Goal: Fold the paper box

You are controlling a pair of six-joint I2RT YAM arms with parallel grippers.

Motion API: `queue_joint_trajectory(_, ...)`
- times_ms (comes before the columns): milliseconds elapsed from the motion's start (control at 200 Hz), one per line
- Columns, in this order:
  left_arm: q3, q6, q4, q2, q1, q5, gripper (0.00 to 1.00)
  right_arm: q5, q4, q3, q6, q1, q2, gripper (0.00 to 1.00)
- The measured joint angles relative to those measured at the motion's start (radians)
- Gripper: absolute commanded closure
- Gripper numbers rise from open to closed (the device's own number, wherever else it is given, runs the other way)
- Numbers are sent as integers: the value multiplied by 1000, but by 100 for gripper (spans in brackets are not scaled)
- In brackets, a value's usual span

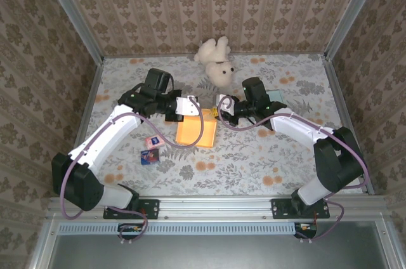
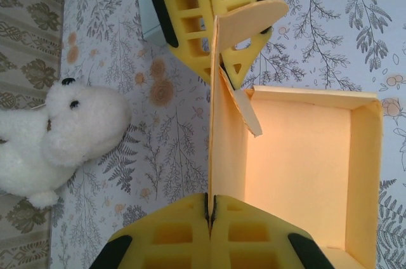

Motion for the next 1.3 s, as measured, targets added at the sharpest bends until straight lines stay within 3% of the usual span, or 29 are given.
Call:
queue_joint_trajectory(165, -11, 0, 8, -3, -7, -6, 100, 1, -13, 1, -2, 0, 0, 100)
queue_joint_trajectory(220, -26, -3, 28, -10, -9, -10, 86, 5, -18, 1, -2, 0, 0, 100)
queue_joint_trajectory(280, -40, -14, 53, -18, -14, -12, 59, 8, -20, 1, -1, 0, 0, 100)
queue_joint_trajectory(310, -43, -21, 66, -22, -18, -10, 52, 8, -19, 1, -1, 2, 0, 100)
queue_joint_trajectory(380, -45, -48, 103, -35, -24, -9, 45, 8, -11, -3, -1, 2, 0, 100)
queue_joint_trajectory(555, -45, -197, 192, -106, 29, 54, 42, 8, 27, -46, 3, -13, 0, 100)
queue_joint_trajectory(660, -56, -456, 329, -159, 148, 128, 40, 10, 50, -77, 6, -27, -4, 100)
queue_joint_trajectory(755, -50, -797, 432, -177, 227, 56, 31, 16, 71, -103, 12, -31, -12, 100)
queue_joint_trajectory(890, 52, -1271, 359, -103, 265, -104, 24, 21, 108, -138, 22, -32, -21, 100)
queue_joint_trajectory(1020, -13, -1665, 331, -41, 291, -117, 13, 24, 111, -167, 21, -32, -34, 100)
queue_joint_trajectory(1140, -69, -1911, 247, 26, 278, -124, 13, 24, 110, -182, 12, -39, -35, 100)
queue_joint_trajectory(1300, -29, -2082, 107, 84, 212, -177, 13, 23, 110, -201, -2, -54, -50, 100)
